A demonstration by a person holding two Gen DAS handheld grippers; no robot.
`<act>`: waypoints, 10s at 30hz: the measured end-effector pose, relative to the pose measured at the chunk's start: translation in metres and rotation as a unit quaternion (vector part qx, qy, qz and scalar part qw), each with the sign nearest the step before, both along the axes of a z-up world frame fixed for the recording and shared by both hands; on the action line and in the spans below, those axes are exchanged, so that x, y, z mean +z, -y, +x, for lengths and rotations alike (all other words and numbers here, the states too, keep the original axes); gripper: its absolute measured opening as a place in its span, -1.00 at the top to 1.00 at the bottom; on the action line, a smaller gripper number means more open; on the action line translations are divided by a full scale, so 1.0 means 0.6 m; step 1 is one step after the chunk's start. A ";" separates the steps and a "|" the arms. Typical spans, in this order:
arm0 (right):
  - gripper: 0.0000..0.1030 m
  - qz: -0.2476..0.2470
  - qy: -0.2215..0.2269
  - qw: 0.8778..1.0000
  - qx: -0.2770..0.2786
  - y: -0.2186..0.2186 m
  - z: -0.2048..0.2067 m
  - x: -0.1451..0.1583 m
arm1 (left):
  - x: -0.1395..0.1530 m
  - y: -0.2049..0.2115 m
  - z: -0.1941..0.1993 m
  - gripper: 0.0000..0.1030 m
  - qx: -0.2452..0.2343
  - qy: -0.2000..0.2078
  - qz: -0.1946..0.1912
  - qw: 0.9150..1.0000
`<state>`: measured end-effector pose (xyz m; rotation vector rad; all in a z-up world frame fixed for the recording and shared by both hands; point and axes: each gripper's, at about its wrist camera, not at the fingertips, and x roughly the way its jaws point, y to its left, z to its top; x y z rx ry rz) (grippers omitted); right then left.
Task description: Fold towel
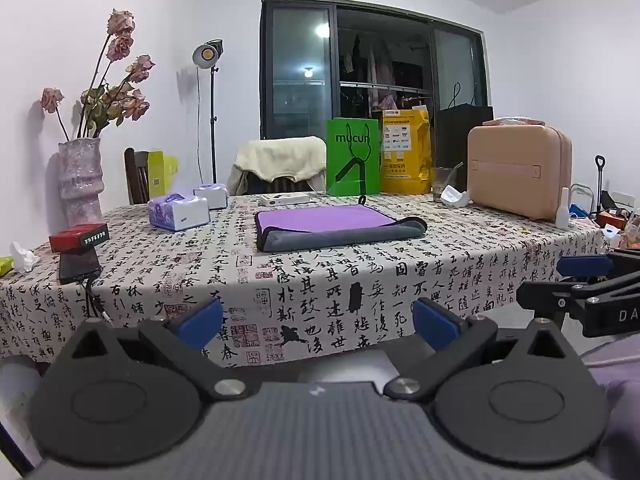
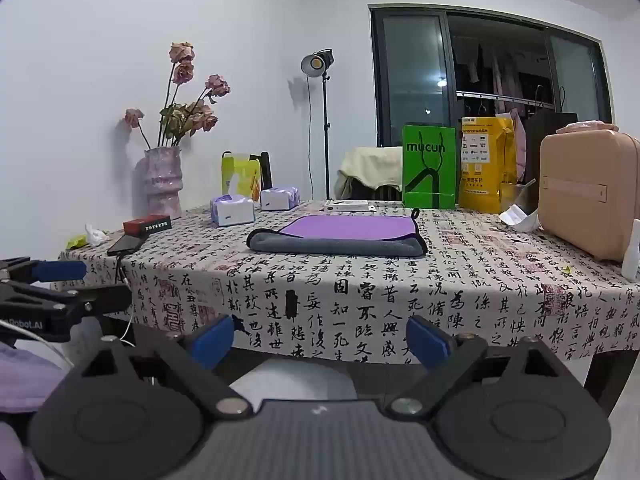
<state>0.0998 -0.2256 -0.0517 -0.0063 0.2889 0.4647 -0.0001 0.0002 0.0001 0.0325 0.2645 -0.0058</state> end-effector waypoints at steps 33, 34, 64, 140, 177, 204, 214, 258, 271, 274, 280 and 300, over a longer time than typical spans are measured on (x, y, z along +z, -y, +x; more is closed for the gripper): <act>-0.97 0.001 -0.003 1.000 -0.002 0.002 0.004 -0.004 | 0.004 0.004 0.001 -1.00 0.001 0.002 0.007 1.000; -0.97 0.001 -0.004 1.000 -0.002 0.002 0.004 -0.003 | 0.006 0.004 0.000 -1.00 0.001 0.002 0.007 1.000; -0.98 0.001 -0.005 1.000 -0.003 0.000 0.003 -0.003 | 0.005 0.004 0.001 -1.00 0.001 0.002 0.009 1.000; -1.00 0.026 0.017 0.999 -0.006 0.021 0.344 0.036 | 0.047 -0.057 0.393 -0.99 0.031 -0.059 0.035 0.997; 0.90 -0.023 -0.138 0.989 0.051 -0.016 0.649 -0.003 | 0.007 -0.152 0.590 0.89 -0.036 -0.166 -0.081 0.982; 0.91 -0.010 -0.121 0.992 0.041 -0.048 0.863 0.062 | 0.070 -0.196 0.816 0.89 -0.029 -0.136 -0.077 0.987; 0.91 -0.017 -0.131 0.990 0.044 -0.072 0.976 0.066 | 0.065 -0.221 0.928 0.89 -0.023 -0.150 -0.082 0.985; -0.80 -0.036 -0.144 0.989 0.023 -0.060 0.914 0.053 | 0.049 -0.259 0.817 -1.00 0.040 -0.144 -0.073 0.986; -0.97 -0.048 -0.097 0.994 0.011 -0.057 0.780 0.071 | 0.044 -0.204 0.701 -1.00 0.053 -0.117 -0.033 0.991; -0.97 -0.042 -0.096 0.994 0.012 -0.051 0.753 0.074 | 0.053 -0.191 0.677 -1.00 0.050 -0.111 -0.041 0.992; -0.98 -0.047 -0.083 0.995 0.010 -0.038 0.701 0.074 | 0.069 -0.158 0.628 -1.00 0.063 -0.101 -0.044 0.992; -0.98 -0.014 -0.072 0.997 0.005 0.000 0.525 0.067 | 0.087 -0.088 0.428 -1.00 0.061 -0.071 -0.044 0.995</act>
